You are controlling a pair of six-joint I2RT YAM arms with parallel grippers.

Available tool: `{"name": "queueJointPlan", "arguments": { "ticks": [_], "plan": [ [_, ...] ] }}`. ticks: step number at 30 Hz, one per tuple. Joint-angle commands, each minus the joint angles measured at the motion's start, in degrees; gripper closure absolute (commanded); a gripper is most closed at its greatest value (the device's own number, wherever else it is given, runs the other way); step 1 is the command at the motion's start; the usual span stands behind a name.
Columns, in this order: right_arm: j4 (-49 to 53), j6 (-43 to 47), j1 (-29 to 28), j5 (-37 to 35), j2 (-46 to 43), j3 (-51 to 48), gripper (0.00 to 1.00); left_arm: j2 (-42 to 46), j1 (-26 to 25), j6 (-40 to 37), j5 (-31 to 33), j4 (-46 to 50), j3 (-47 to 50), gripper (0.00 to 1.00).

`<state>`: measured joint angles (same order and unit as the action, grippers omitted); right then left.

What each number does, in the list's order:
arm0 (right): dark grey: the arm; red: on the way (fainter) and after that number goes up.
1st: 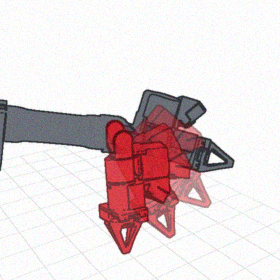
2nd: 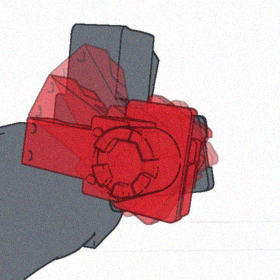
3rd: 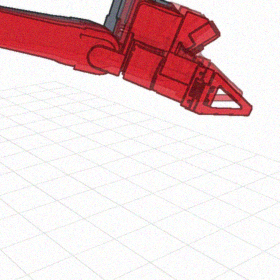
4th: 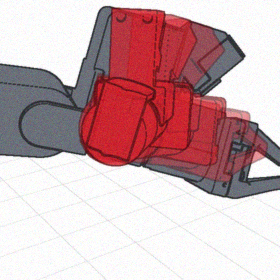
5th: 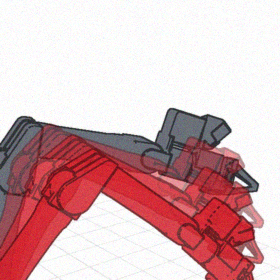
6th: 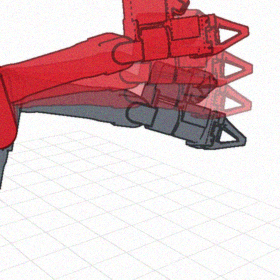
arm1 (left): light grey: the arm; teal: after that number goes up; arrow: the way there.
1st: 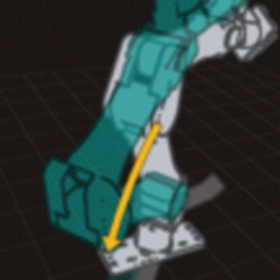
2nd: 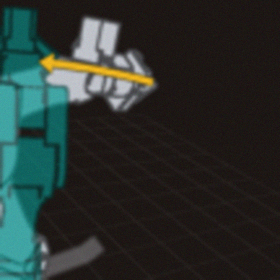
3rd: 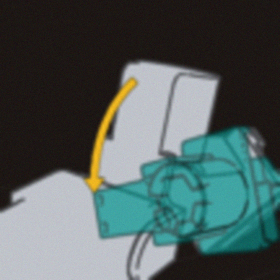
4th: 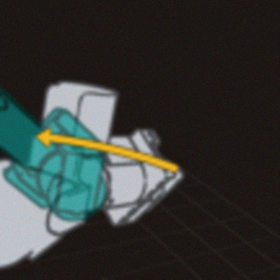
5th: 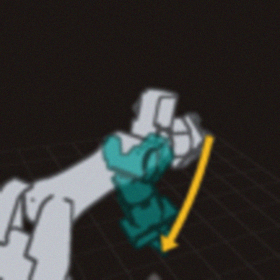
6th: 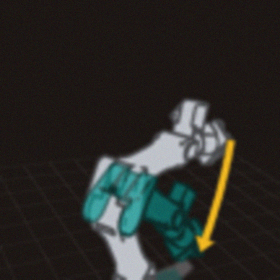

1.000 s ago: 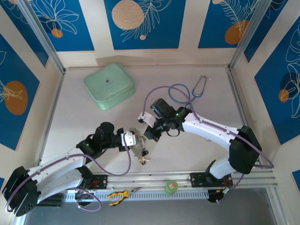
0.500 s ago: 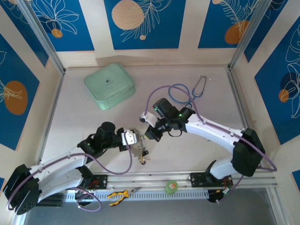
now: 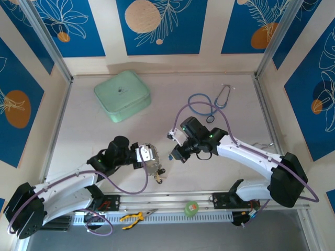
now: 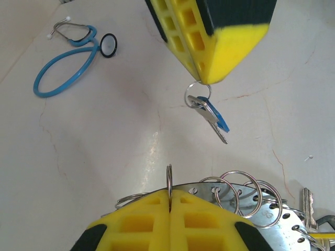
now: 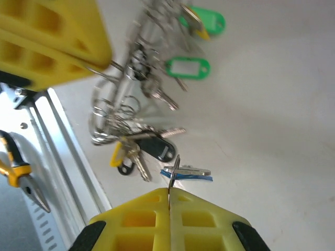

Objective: Put the keys on the keyring

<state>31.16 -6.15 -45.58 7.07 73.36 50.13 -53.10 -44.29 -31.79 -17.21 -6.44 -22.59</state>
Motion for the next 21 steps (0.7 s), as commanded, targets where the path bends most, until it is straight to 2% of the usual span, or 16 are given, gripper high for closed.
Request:
{"name": "queueJointPlan", "arguments": {
  "ticks": [1,9,21],
  "plan": [
    [-0.88,-7.14,0.49,-2.74,1.57,-1.80,1.00,0.47,-0.55,0.63,0.43,-0.42,-1.02,1.00],
    [-3.39,-9.12,2.91,-3.90,8.89,-1.94,1.00,0.59,-0.62,0.33,0.45,-0.18,-0.94,1.00],
    [-6.34,-9.65,5.93,-1.55,16.07,0.15,1.00,0.82,-0.67,0.97,0.38,-0.39,-0.66,1.00]
  ]
}}
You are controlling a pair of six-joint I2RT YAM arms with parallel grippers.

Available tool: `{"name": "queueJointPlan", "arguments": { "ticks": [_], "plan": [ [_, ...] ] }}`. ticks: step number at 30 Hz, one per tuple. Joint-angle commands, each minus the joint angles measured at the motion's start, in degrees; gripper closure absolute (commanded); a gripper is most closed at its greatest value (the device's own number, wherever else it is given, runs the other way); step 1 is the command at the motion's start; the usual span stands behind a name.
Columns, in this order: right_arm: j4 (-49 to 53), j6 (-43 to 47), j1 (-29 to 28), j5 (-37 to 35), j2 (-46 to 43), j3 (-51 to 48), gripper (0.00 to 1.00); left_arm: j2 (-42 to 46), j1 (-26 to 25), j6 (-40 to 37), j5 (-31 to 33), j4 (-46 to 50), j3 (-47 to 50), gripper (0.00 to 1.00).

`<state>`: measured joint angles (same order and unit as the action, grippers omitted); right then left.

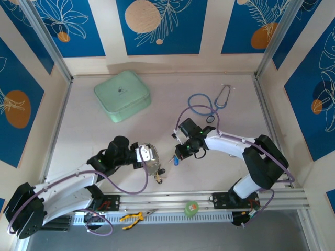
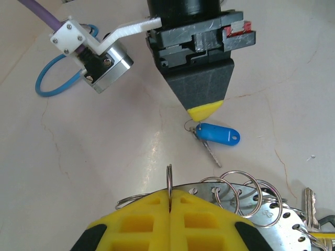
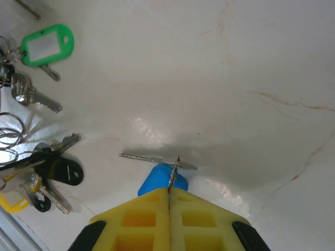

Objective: Put the keys on the keyring

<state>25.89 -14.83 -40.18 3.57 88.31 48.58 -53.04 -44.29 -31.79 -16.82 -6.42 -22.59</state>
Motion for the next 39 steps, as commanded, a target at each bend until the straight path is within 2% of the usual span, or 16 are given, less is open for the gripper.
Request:
{"name": "queueJointPlan", "arguments": {
  "ticks": [1,8,14,19,24,28,34,39],
  "plan": [
    [-1.52,-1.11,0.78,2.20,1.48,1.79,1.00,0.83,-0.63,1.11,0.01,-0.44,-0.69,1.00],
    [-2.69,-2.13,1.68,2.43,3.51,2.47,1.00,1.07,-0.58,1.60,0.10,-0.88,-0.49,1.00],
    [-2.77,-2.85,1.91,1.38,4.77,3.10,0.86,0.83,-0.62,1.73,-0.01,-0.97,-0.50,1.00],
    [-3.38,-3.10,2.03,1.00,5.72,3.44,0.79,0.92,-0.65,1.64,-0.05,-0.96,-0.36,1.00],
    [-3.31,-3.66,2.04,0.32,6.02,3.71,0.77,1.08,-0.63,1.55,0.05,-0.97,-0.38,1.00],
    [-3.65,-4.75,1.82,-0.58,2.56,3.33,0.77,1.07,-0.65,1.47,0.04,-1.04,-0.35,1.00],
    [0.56,-12.81,2.05,-10.89,-0.88,3.15,0.76,0.83,-0.58,1.43,-0.06,-1.34,-0.29,1.00],
    [1.68,-19.74,2.12,-8.77,0.86,3.58,0.72,1.00,-0.62,1.42,0.04,-1.23,-0.41,1.00]
  ]
}}
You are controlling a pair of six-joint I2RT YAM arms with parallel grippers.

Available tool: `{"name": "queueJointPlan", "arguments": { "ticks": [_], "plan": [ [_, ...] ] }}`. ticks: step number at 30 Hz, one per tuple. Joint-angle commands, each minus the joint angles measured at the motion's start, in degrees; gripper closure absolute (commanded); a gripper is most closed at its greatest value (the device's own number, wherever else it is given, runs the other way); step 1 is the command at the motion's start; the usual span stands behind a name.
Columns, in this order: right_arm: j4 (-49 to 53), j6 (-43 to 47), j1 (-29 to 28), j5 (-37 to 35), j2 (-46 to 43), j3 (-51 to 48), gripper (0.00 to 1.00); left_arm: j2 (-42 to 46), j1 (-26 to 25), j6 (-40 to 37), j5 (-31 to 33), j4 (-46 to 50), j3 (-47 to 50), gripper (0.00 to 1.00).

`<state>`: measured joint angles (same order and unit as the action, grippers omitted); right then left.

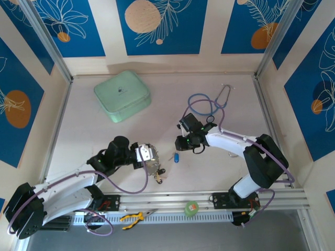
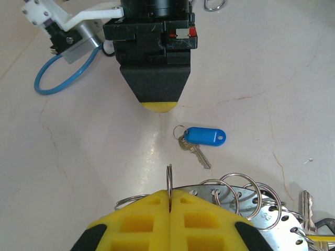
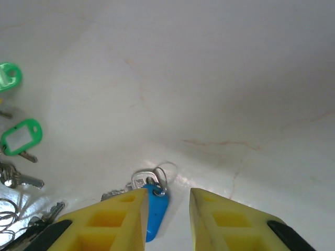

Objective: Put the keys on the keyring

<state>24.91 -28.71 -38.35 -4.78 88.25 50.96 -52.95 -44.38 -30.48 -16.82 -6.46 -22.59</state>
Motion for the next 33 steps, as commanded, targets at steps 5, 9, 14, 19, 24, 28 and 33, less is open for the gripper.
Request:
{"name": "queueJointPlan", "arguments": {
  "ticks": [5,9,14,19,24,28,33],
  "plan": [
    [0.75,-8.00,0.29,4.71,3.85,1.28,0.69,0.98,-0.53,0.07,0.09,-1.10,-0.39,1.00],
    [-0.82,-8.72,0.33,7.13,5.15,0.90,0.68,1.03,-0.57,0.07,0.08,-1.00,-0.31,1.00],
    [-1.62,-8.99,0.36,8.80,6.34,0.90,0.70,0.96,-0.53,0.05,0.03,-1.05,-0.34,1.00],
    [-2.23,-9.09,0.45,8.84,6.83,0.79,0.73,1.03,-0.53,0.07,0.05,-0.96,-0.28,1.00],
    [-2.19,-8.98,0.65,8.74,7.50,1.07,0.76,1.08,-0.53,0.07,0.05,-1.01,-0.32,1.00],
    [-2.13,-9.17,0.73,8.51,7.73,1.07,0.76,1.10,-0.54,0.07,0.03,-0.99,-0.34,1.00],
    [-2.49,-9.18,0.74,8.79,7.90,1.16,0.79,1.09,-0.53,0.09,0.03,-1.01,-0.31,1.00]
  ]
}}
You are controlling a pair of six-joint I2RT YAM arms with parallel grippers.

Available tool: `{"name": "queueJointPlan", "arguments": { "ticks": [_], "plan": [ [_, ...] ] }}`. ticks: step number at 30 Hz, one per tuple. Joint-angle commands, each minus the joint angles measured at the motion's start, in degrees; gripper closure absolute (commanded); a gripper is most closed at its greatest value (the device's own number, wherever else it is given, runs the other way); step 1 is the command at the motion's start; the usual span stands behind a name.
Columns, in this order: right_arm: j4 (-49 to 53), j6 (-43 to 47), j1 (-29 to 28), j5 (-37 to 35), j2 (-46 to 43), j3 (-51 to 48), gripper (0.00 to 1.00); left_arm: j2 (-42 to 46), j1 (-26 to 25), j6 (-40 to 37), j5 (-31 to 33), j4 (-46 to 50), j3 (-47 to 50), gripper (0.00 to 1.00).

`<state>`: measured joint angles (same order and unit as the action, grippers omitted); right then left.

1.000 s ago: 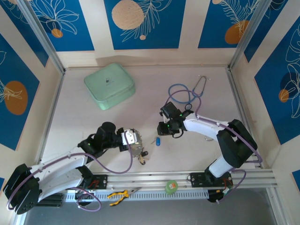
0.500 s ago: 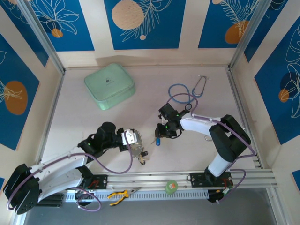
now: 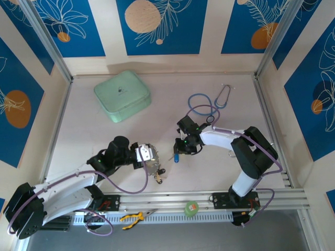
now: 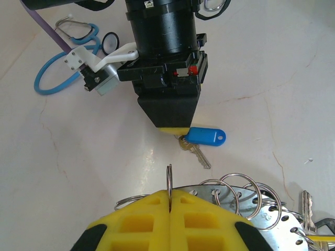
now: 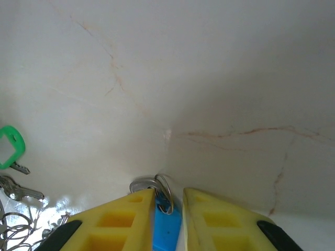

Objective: Put the keys on the keyring

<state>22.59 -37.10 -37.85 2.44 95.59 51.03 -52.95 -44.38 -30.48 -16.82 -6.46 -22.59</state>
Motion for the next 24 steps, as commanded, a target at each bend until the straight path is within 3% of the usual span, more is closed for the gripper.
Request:
{"name": "queueJointPlan", "arguments": {
  "ticks": [1,15,24],
  "plan": [
    [-0.24,-0.80,0.23,1.61,0.54,1.09,0.80,1.14,-0.49,0.07,0.08,-0.99,-0.31,1.00],
    [-0.79,-0.67,0.27,2.13,1.31,1.27,0.86,1.18,-0.53,-0.02,0.12,-0.92,-0.32,1.00],
    [-0.53,-0.12,0.15,2.02,-0.44,1.31,1.00,1.34,-0.53,0.23,0.12,-0.88,-0.34,1.00]
  ]
}}
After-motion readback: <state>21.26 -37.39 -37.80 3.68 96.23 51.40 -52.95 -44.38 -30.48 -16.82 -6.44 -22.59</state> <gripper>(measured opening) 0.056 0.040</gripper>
